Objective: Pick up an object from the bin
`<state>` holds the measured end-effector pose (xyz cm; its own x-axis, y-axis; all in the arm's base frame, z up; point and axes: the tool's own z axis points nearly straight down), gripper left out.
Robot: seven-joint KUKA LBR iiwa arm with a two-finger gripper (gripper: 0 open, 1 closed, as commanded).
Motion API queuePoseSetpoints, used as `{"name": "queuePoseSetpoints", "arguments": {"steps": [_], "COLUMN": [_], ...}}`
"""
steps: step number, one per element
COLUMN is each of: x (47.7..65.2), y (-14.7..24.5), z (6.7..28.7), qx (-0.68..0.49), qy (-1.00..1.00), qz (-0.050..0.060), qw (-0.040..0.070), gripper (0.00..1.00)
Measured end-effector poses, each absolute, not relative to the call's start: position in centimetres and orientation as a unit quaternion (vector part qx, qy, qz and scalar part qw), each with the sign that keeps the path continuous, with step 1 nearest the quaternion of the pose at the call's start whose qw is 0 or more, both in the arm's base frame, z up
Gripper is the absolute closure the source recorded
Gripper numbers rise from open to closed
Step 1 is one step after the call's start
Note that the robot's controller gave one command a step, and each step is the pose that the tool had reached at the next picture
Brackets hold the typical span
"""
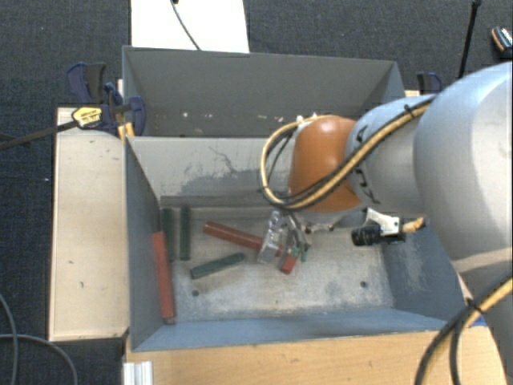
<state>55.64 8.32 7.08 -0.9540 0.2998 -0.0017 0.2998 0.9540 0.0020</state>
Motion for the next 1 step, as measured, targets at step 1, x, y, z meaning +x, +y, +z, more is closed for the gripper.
{"name": "queuePoseSetpoints", "arguments": {"steps": [1], "x": [55.99], "y": [5.79], "z": [21.45], "qx": [0.135], "qy": [0.991], "qz": [0.001], "qw": [0.005], "gripper": [1.00]}}
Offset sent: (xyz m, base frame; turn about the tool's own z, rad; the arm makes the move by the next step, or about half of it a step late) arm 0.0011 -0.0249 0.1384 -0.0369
